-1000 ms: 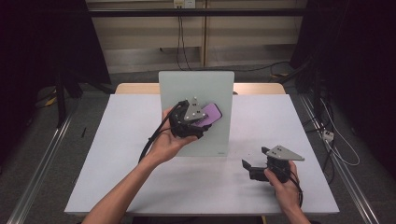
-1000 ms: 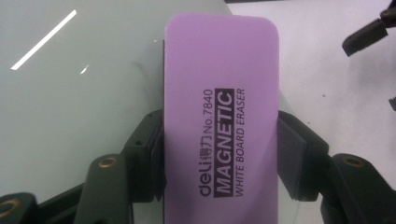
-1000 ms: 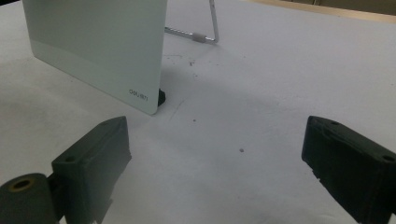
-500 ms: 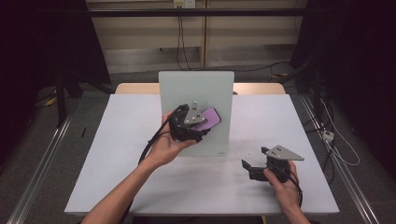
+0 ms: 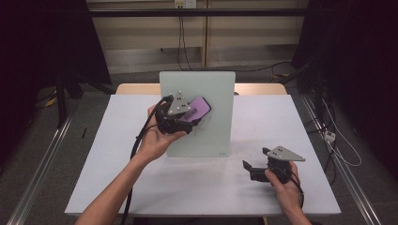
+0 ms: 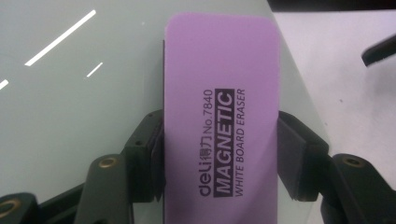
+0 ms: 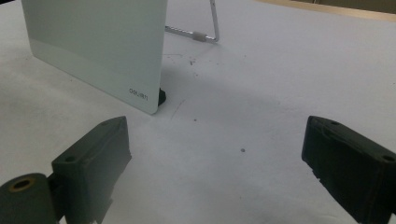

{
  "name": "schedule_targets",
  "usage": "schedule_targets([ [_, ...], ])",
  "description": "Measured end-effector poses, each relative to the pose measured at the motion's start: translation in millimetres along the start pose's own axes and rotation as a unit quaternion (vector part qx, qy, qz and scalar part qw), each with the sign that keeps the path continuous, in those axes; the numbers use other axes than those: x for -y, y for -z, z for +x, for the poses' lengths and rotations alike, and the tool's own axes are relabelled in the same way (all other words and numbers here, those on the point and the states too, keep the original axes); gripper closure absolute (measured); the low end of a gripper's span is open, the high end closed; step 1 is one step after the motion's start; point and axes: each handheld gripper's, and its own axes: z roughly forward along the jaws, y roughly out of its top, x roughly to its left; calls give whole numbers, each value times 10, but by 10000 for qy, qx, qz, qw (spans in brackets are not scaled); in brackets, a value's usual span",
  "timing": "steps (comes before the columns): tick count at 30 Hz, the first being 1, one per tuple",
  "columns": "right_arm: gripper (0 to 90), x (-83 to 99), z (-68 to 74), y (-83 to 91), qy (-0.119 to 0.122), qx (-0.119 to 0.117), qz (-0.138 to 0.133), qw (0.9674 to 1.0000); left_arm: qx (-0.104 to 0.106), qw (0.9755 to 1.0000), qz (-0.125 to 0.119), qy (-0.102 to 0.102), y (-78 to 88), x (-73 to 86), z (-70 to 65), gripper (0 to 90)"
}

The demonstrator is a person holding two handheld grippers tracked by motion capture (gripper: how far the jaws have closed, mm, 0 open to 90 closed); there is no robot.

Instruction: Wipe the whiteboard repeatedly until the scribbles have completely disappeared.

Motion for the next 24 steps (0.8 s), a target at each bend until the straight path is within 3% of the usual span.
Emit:
schedule_targets([
  [6, 79, 0, 4, -4, 6, 2, 6, 10000, -43, 10000, -40, -3, -28, -51, -17, 409],
  [15, 79, -1, 3, -4, 9, 2, 7, 10000, 154, 9998, -7, -108, -206, -140, -163, 409],
  [21, 79, 0, 0, 7, -18, 0, -3, 10000, 382, 9987, 96, -316, -392, -155, -345, 409],
  [24, 79, 3, -4, 17, -16, 4, -18, 10000, 482, 9983, 107, -321, -459, -131, -415, 409],
])
